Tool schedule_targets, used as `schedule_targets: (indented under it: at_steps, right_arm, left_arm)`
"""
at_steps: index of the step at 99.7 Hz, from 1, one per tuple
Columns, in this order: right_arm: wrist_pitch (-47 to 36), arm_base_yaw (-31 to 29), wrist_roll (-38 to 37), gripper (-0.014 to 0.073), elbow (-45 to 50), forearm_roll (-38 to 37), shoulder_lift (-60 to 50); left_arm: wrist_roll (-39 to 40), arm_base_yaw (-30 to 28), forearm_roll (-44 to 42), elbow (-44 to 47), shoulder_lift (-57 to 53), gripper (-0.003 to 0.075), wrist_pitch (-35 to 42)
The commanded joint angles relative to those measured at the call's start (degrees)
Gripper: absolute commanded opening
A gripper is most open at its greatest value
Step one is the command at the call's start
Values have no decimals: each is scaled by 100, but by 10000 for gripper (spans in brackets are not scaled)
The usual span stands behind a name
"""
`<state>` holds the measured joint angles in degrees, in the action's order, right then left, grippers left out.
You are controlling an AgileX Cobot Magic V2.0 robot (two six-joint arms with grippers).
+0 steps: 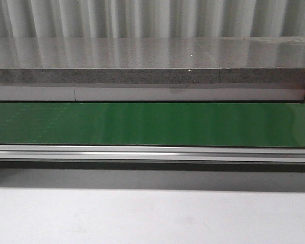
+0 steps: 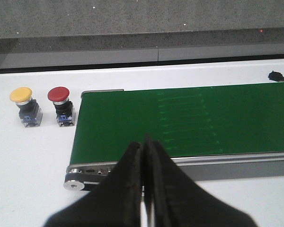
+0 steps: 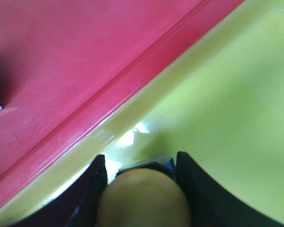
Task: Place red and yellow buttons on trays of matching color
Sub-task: 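Lift the yellow button and lower it into the yellow tray, then open the right gripper and move it back above the belt end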
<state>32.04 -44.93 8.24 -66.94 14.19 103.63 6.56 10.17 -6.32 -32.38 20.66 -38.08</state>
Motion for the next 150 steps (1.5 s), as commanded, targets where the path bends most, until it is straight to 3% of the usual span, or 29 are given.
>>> schedule_targets:
  at_steps: [1, 8, 15, 32, 40, 70, 110, 125, 150]
  right_arm:
    - [-258, -40, 8, 209, -137, 60, -214]
    - [-244, -40, 13, 216, -137, 60, -214]
    - [-231, -40, 13, 277, -137, 60, -214]
    - [-150, -40, 13, 592, -144, 60, -257]
    - [-120, -16, 13, 670, -144, 66, -350]
    - [-98, 174, 13, 656, -144, 125, -1531]
    - [585, 2249, 539, 656, -17, 125, -3539]
    - [721, 2908, 612, 656, 610, 125, -4186]
    - [740, 3424, 714, 644, 1762, 125, -5286]
  left_arm:
    - [-5, 45, -24, -152, 42, -19, 425]
    - [-5, 45, -24, -152, 42, -19, 425]
    - [-5, 45, -24, -152, 42, -19, 425]
    - [-5, 45, -24, -152, 42, -19, 425]
    - [-5, 45, -24, -152, 42, -19, 425]
    - [-5, 45, -24, -152, 42, -19, 425]
    - [-5, 45, -24, -152, 42, -19, 425]
    - [-5, 45, -24, -152, 42, -19, 425]
    - [-5, 45, -24, -152, 42, -19, 425]
